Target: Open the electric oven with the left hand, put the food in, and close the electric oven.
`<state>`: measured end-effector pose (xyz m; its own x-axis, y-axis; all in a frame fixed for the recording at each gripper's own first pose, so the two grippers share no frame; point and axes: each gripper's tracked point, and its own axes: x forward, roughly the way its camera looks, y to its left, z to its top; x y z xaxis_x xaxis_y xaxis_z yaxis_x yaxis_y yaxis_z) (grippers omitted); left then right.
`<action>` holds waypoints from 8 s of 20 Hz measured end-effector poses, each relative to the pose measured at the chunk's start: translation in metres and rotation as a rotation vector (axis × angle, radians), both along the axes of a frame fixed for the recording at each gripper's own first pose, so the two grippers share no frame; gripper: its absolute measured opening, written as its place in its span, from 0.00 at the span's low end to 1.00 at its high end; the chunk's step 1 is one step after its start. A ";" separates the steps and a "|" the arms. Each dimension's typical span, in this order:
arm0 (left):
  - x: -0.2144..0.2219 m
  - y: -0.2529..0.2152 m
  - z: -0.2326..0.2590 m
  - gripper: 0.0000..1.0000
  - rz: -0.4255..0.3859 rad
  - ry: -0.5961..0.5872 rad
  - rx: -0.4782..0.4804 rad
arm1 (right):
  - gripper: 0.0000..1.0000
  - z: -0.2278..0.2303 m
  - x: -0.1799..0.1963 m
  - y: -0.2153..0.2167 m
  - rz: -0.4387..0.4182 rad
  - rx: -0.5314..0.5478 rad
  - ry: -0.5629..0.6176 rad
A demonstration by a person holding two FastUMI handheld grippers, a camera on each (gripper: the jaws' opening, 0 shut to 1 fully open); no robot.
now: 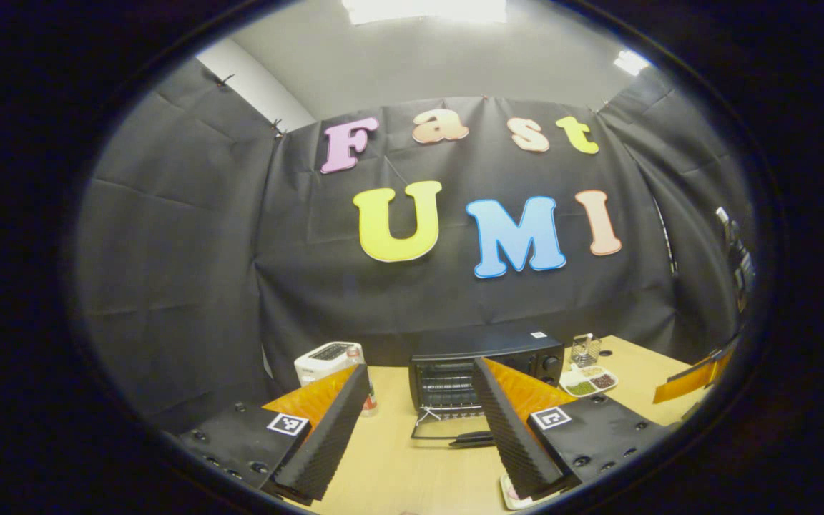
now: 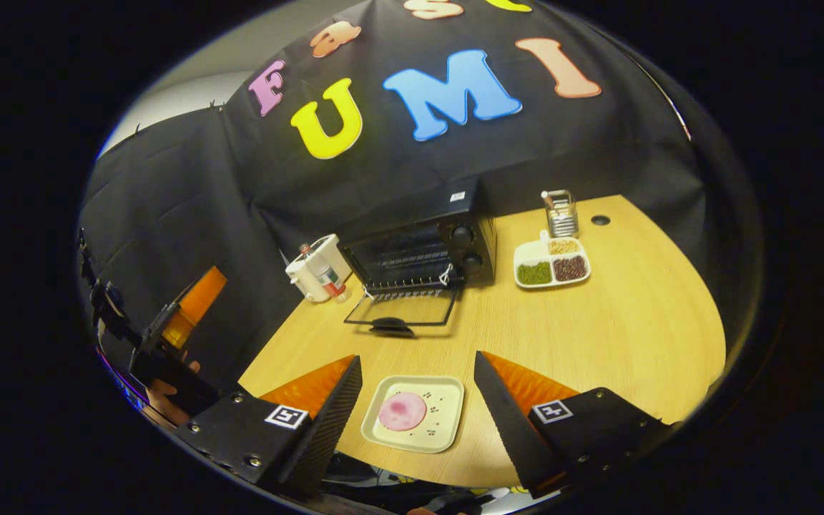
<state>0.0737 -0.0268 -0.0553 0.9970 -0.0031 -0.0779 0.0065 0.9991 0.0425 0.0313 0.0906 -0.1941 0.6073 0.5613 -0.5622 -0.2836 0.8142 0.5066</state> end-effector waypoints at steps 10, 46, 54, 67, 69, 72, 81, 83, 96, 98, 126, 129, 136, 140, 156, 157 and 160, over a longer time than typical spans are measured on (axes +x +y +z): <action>-0.022 0.016 0.008 0.95 0.027 -0.025 -0.010 | 0.98 -0.095 -0.018 0.028 0.178 0.003 0.379; -0.011 0.087 -0.010 1.00 0.149 0.000 -0.100 | 0.00 -0.122 -0.005 0.067 -0.013 0.128 0.691; 0.000 0.096 -0.019 1.00 0.137 0.002 -0.100 | 0.00 -0.091 0.059 0.106 -0.285 0.274 0.627; 0.043 0.141 -0.039 1.00 0.139 0.015 -0.071 | 0.00 -0.100 0.159 0.156 -0.721 0.479 0.665; 0.048 0.152 -0.048 1.00 0.151 0.030 -0.066 | 0.00 -0.102 0.175 0.162 -0.764 0.513 0.669; 0.051 0.167 -0.058 1.00 0.170 0.048 -0.065 | 0.00 -0.104 0.199 0.170 -0.835 0.566 0.651; 0.051 0.204 -0.068 1.00 0.236 0.081 -0.034 | 0.04 -0.112 0.251 0.183 -1.023 0.672 0.595; 0.048 0.209 -0.074 1.00 0.252 0.097 -0.031 | 0.04 -0.113 0.263 0.185 -1.055 0.692 0.572; 0.041 0.213 -0.079 1.00 0.258 0.108 -0.025 | 0.56 -0.085 0.282 0.216 -0.946 0.826 0.489; 0.045 0.203 -0.078 1.00 0.237 0.102 -0.038 | 0.81 -0.077 0.271 0.218 -0.894 0.806 0.470; 0.064 -0.056 -0.204 0.98 -0.260 0.404 -0.153 | 0.98 0.046 0.095 0.029 -0.394 -0.065 -0.275; 0.067 -0.081 -0.234 1.00 -0.298 0.474 -0.156 | 0.98 0.049 0.090 0.005 -0.401 -0.168 -0.339; 0.081 -0.105 -0.309 1.00 -0.308 0.633 -0.144 | 0.98 0.064 0.079 -0.041 -0.508 -0.326 -0.432; 0.090 -0.111 -0.333 0.98 -0.312 0.676 -0.120 | 0.98 0.065 0.074 -0.058 -0.538 -0.388 -0.432; 0.120 -0.113 -0.316 0.91 -0.260 0.594 -0.075 | 0.98 0.063 0.069 -0.050 -0.512 -0.428 -0.442; 0.123 -0.112 -0.307 0.95 -0.259 0.584 -0.083 | 0.98 0.061 0.069 -0.048 -0.511 -0.420 -0.437; 0.133 -0.112 -0.291 0.98 -0.251 0.564 -0.105 | 0.98 0.057 0.071 -0.041 -0.501 -0.404 -0.430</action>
<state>0.2072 -0.1386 -0.3466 0.7701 -0.2678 -0.5789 0.2339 0.9629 -0.1344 0.1019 0.0495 -0.1374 0.9459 -0.0371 -0.3223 0.0634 0.9954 0.0716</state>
